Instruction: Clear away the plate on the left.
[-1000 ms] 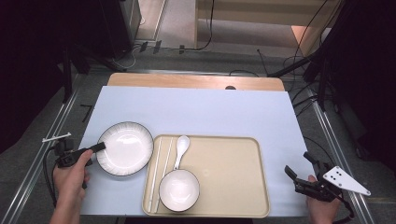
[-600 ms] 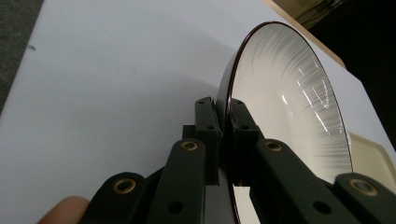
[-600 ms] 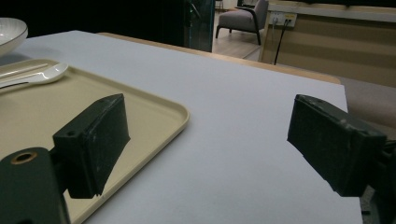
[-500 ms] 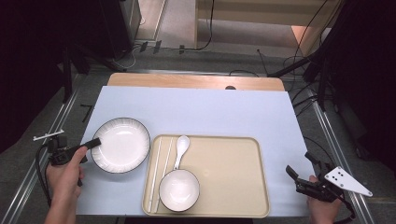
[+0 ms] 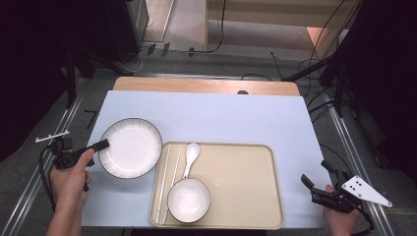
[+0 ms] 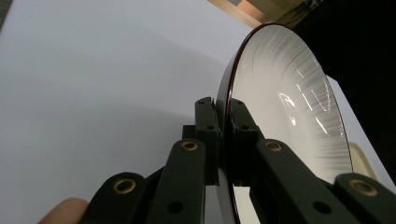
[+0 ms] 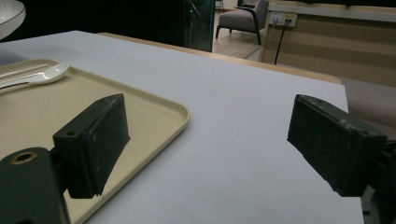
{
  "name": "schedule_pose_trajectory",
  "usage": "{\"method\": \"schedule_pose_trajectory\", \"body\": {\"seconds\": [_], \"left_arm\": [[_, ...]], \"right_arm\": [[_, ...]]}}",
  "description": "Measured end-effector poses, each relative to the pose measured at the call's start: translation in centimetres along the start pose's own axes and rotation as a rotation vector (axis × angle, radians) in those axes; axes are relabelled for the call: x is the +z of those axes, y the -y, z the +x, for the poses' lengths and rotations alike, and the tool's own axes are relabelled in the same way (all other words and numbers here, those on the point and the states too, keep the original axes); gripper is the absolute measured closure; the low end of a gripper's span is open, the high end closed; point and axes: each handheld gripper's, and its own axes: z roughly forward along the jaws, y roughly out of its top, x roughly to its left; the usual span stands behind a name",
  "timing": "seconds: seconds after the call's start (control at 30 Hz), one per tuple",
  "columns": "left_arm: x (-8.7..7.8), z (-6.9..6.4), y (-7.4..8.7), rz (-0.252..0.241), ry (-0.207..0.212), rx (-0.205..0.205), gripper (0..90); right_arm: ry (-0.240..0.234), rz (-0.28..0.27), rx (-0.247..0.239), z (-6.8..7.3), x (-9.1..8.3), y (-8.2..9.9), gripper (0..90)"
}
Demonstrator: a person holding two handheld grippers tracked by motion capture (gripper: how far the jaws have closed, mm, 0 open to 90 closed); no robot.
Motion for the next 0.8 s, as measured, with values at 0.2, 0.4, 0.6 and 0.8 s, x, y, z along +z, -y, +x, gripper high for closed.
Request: {"method": "schedule_pose_trajectory", "body": {"seconds": [0.2,0.4,0.6,0.8], "left_arm": [[0.8,-1.6,-0.5,0.006,0.02,0.022,86.2],[1.6,-3.0,-0.8,0.013,0.053,0.037,86.3],[2.1,-4.5,-1.0,0.02,0.07,0.058,86.2],[2.7,-5.6,-1.2,0.031,0.09,0.074,86.2]], "right_arm": [[-0.005,0.006,-0.001,0.0,0.0,0.1,13.1],[-0.003,0.0,0.011,-0.1,0.0,0.2,13.0],[-0.013,-0.003,0.006,-0.1,0.1,0.2,13.1],[-0.012,-0.002,0.009,-0.1,0.1,0.2,13.1]]}}
